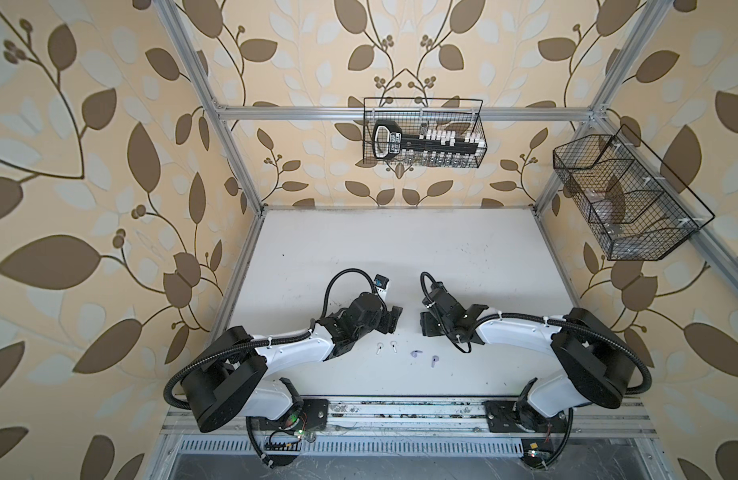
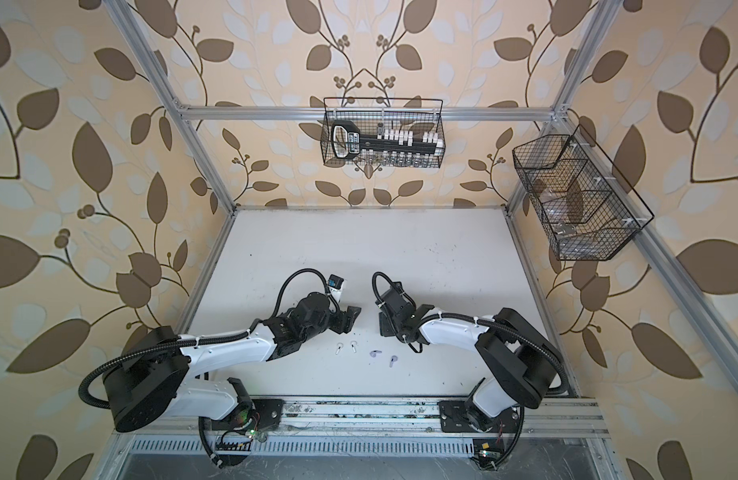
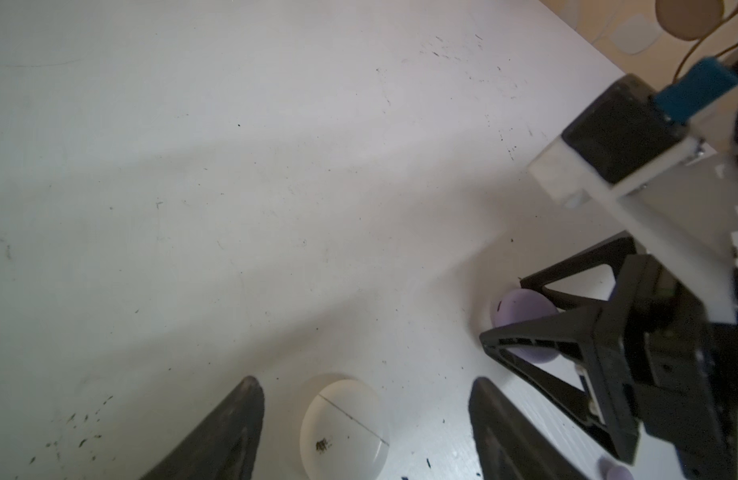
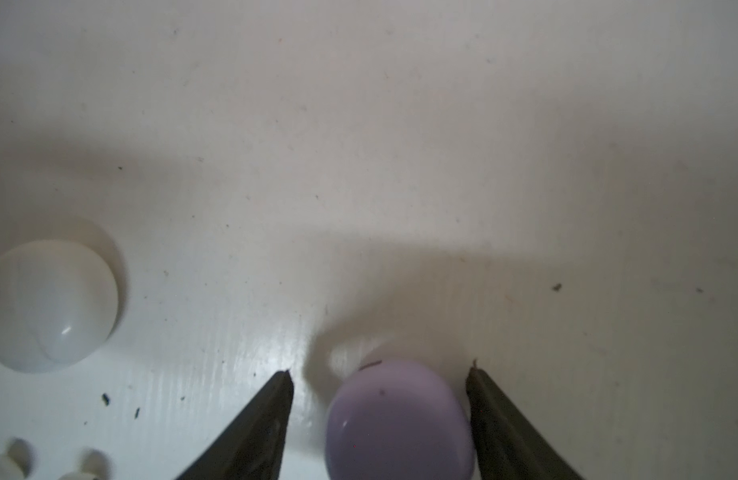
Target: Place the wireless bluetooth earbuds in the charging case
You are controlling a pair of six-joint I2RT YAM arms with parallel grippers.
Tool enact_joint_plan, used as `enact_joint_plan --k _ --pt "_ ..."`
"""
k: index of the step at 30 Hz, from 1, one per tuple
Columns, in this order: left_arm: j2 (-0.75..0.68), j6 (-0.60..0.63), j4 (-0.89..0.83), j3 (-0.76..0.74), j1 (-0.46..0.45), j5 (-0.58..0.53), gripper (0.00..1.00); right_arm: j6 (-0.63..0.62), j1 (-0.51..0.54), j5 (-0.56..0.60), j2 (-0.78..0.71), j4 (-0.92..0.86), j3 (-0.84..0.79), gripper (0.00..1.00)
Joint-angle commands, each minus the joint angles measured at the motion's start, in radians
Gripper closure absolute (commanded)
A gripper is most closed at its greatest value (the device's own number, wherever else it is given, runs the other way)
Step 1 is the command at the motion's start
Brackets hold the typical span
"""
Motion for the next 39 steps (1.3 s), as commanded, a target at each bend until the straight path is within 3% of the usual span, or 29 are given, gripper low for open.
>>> enact_joint_plan --k 1,7,19,39 --pt "-0.036 0.0 0.004 0.012 0.001 -0.035 0.21 -0.045 -0.004 -0.031 0.055 -0.004 0.058 0.32" --pt "-0.041 -0.003 -0.007 0.012 0.0 -0.059 0.21 -0.067 0.004 -0.035 0.109 -0.023 0.13 0.32" --pt "-0.037 -0.014 -0.009 0.013 0.001 -0.058 0.21 -0.017 0.079 0.202 -0.061 -0.154 0.096 0.29" --pt "-0.04 -0.014 -0.012 0.011 0.001 -0.058 0.21 0.166 0.145 0.243 0.016 -0.19 0.066 0.33"
